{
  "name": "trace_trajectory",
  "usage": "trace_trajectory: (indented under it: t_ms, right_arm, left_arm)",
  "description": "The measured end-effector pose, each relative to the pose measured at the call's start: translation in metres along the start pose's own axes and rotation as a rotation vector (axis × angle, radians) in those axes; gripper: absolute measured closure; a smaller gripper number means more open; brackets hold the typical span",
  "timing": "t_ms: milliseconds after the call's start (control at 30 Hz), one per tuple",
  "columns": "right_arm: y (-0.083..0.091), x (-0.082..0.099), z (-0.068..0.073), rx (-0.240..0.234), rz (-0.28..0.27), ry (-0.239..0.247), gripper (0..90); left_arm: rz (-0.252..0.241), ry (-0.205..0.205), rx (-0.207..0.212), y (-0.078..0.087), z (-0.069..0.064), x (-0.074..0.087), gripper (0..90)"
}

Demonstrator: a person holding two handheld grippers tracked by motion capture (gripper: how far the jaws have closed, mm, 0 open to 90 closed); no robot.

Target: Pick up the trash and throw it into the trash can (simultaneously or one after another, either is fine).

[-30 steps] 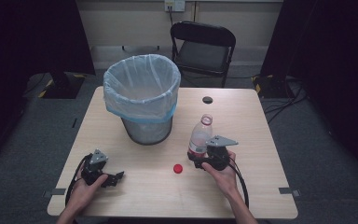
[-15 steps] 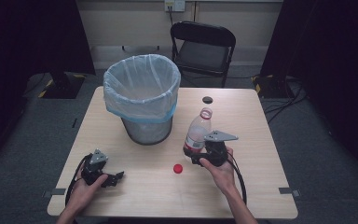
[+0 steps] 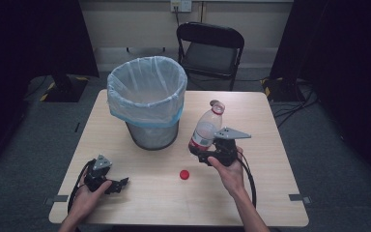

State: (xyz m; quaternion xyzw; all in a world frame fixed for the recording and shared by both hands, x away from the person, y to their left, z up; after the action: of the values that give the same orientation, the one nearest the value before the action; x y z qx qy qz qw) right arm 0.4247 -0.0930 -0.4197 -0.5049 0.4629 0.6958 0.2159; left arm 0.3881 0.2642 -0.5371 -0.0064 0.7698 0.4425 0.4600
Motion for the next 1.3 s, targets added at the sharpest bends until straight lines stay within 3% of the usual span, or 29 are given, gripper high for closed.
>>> trace_trajectory:
  t_ms: [600,967,1300]
  right_arm:
    - [0.014,-0.046,0.006,-0.065,-0.11,0.002,28.3]
    - [0.022,-0.068,0.007,-0.07,-0.153,0.023,28.5]
    - [0.031,-0.095,0.006,-0.082,-0.205,-0.002,28.7]
  left_arm:
    - [0.0,-0.001,0.001,0.0,0.0,0.0,0.2]
    - [0.0,0.0,0.0,0.0,0.0,0.0,0.2]
    - [0.0,0.0,0.001,0.0,0.0,0.0,0.2]
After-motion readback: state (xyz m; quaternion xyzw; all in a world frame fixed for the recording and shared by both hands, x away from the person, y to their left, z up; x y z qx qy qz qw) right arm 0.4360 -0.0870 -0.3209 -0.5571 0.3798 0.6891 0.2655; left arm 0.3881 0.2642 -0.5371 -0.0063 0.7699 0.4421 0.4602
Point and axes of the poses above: each handheld gripper's, and its own axes: y roughly backward along the jaws, x roughly out of its underside, z roughly to its left, the point moved 5 cm from there along -y, roughly forward along the jaws, and after that the axes turned 15 degrees about x, right-handed, at the moved point
